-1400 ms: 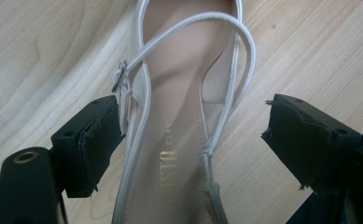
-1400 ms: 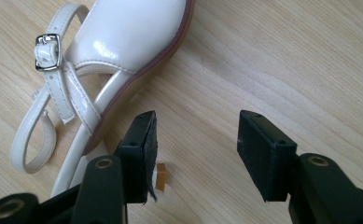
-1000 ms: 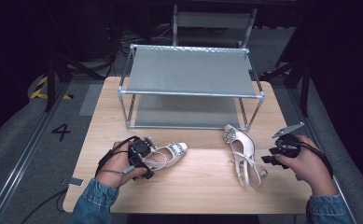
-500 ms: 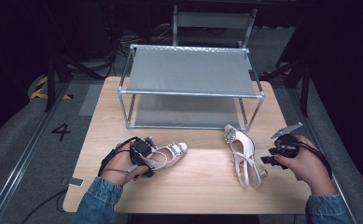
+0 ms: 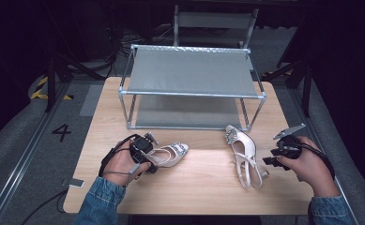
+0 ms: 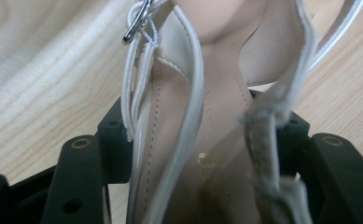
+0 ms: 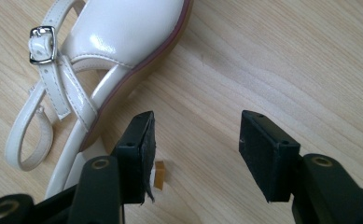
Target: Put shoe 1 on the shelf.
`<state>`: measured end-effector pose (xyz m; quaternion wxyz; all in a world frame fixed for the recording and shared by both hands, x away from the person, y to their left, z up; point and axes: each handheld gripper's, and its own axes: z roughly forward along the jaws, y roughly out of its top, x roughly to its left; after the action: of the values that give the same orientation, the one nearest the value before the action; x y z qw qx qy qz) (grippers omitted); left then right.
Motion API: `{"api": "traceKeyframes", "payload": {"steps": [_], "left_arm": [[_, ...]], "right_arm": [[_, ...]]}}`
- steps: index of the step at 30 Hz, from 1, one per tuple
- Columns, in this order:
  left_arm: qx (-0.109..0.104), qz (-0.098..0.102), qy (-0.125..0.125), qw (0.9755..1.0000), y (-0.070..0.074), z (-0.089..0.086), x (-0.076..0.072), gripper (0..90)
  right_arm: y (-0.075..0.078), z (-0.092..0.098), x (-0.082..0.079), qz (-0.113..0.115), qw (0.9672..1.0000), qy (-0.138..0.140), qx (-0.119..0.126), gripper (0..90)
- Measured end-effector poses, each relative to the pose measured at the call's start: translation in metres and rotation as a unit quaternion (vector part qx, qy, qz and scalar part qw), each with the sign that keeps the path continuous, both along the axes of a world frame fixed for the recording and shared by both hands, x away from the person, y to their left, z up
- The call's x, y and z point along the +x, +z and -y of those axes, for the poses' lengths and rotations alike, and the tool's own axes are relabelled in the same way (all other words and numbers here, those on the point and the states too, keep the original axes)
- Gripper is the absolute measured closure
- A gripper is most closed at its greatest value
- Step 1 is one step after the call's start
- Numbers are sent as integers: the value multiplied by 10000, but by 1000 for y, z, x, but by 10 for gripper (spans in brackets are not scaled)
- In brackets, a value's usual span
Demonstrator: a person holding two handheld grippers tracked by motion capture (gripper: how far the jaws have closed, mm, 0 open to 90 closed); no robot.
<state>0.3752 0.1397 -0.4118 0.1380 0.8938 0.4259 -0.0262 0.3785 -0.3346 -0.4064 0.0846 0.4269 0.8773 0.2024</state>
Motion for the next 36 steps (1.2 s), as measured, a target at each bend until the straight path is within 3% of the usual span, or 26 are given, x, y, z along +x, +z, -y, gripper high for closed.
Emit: {"api": "traceKeyframes", "payload": {"steps": [10,15,19,25,36], "left_arm": [[-294,272,217,9990,15,-1,8,405],[-514,618,383,9960,24,-1,17,405],[-620,694,505,9944,27,0,26,405],[-713,859,695,9913,25,7,44,406],[-707,926,1166,9863,5,18,79,406]], "right_arm": [[-1,7,-6,-17,9999,-116,-10,469],[-3,13,-11,-33,9998,-193,-52,469],[-4,16,-15,-54,9996,-269,-41,469],[-5,18,-20,-34,9996,-283,-68,469],[-7,23,-23,-67,9994,-338,-51,470]]}}
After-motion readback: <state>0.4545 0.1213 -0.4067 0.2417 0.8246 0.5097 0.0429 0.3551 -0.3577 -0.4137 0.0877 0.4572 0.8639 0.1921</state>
